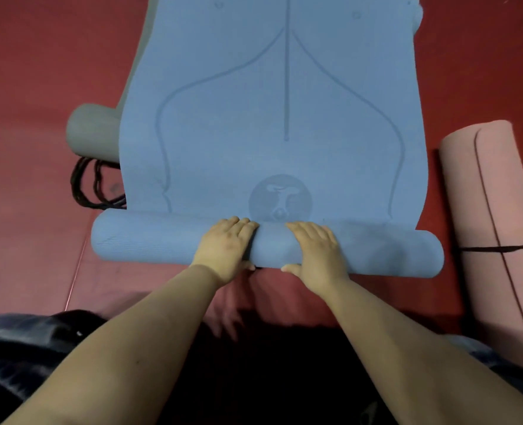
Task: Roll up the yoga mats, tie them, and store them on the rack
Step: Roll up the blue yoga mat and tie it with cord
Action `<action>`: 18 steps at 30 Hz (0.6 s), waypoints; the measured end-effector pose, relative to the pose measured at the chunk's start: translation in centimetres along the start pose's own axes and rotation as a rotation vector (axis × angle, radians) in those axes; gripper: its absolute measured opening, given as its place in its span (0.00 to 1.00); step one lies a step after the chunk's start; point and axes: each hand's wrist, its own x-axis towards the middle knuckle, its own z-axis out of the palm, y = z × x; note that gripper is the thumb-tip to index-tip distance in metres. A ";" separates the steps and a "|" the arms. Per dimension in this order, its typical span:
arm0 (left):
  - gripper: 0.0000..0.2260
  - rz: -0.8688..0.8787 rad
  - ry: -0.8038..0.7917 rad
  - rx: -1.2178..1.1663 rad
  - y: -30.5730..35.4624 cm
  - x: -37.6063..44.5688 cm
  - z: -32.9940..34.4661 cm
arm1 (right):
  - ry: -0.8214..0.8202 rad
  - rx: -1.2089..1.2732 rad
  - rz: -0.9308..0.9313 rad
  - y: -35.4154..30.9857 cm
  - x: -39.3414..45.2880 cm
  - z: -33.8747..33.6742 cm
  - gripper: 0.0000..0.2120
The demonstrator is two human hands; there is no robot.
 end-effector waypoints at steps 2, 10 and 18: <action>0.40 0.015 0.001 -0.001 -0.7 0.4 0.7 | 0.035 -0.036 -0.034 0.9 0.1 0.9 0.41; 0.40 -0.079 -0.261 -0.232 -2.4 4.8 -1.7 | 0.400 -0.061 0.050 0.1 -0.6 3.3 0.27; 0.37 0.167 0.170 0.000 -0.8 0.9 -0.1 | 0.186 0.074 0.149 0.6 2.7 0.4 0.27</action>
